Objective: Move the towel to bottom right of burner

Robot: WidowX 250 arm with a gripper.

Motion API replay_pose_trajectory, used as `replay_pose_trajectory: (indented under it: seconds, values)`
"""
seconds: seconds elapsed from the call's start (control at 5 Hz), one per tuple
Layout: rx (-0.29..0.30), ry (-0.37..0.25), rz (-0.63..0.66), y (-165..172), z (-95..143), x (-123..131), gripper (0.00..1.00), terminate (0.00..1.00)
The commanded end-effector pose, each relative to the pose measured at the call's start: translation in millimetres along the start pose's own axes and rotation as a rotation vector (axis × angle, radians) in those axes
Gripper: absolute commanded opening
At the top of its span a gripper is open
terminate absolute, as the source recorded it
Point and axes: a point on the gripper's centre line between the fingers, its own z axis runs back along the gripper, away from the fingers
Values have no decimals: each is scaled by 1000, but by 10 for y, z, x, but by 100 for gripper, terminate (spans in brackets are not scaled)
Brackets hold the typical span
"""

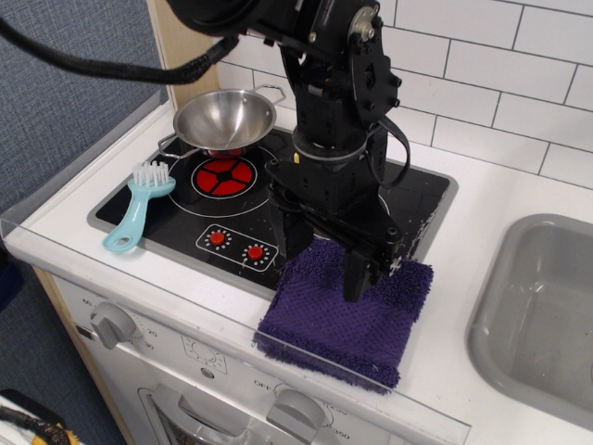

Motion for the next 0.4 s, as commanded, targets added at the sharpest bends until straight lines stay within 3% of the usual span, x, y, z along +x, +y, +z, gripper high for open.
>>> replay_pose_trajectory:
  seconds: [0.0,0.2]
  values:
    - [7,-41,6,47,107,-26,100,0]
    - [7,-41,6,47,107,-26,100,100]
